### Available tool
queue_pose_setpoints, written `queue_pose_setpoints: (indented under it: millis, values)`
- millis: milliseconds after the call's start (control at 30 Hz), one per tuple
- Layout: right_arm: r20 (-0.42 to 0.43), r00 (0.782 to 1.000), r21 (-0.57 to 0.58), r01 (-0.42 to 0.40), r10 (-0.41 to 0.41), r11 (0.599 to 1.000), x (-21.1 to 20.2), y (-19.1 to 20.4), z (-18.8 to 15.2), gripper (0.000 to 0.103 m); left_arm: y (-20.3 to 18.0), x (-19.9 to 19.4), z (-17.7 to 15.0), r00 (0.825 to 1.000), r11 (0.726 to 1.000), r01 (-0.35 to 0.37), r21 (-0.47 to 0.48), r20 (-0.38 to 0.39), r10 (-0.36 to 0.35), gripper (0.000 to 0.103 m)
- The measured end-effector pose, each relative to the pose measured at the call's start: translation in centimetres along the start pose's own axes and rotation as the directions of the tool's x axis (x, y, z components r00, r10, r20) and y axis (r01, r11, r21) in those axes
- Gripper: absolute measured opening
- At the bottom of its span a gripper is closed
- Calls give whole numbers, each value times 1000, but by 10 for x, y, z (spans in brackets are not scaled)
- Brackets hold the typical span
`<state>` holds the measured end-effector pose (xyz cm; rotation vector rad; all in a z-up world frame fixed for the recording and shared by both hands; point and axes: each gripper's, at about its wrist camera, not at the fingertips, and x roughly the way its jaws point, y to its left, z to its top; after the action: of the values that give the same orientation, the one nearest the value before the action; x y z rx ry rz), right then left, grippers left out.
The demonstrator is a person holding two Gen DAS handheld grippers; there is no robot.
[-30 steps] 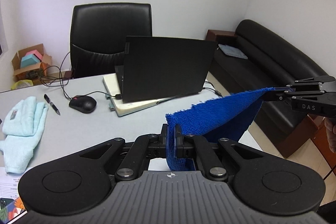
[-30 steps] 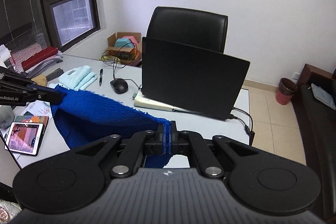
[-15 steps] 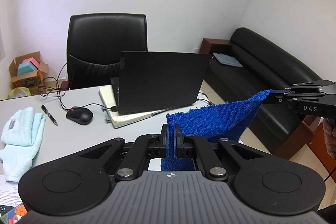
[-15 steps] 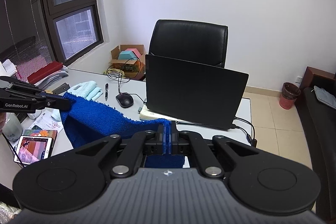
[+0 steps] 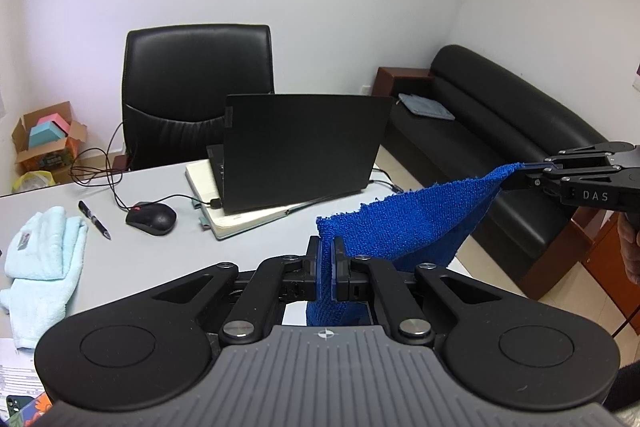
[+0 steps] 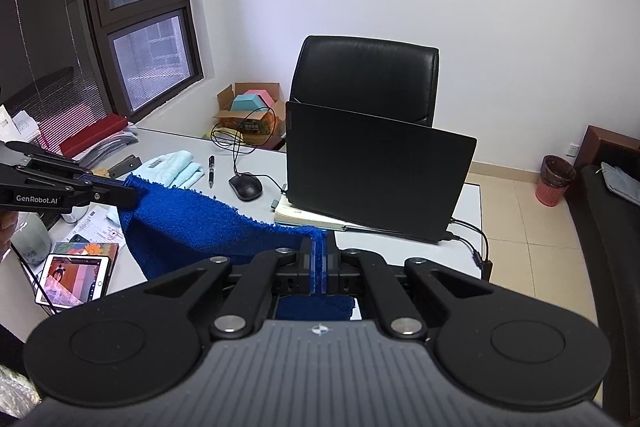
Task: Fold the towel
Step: 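Raise the towel off the desk, holding it stretched between both grippers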
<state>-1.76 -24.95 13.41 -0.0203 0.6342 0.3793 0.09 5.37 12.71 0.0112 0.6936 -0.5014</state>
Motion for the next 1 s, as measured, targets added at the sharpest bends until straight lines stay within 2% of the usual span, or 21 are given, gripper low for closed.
queue_pose_setpoints:
  millis: [467, 767, 1000]
  values:
    - [-18, 999, 53, -34, 35, 998, -32, 12, -15, 3, -18, -26, -7, 999, 998, 49, 36, -23, -48, 4]
    - [-31, 998, 78, -53, 55, 996, -59, 21, -21, 3, -24, -28, -7, 998, 997, 54, 54, -27, -53, 4]
    - [-37, 999, 84, -18, 21, 996, -57, 20, -27, 3, -29, -29, -7, 998, 996, 59, 67, -30, -57, 4]
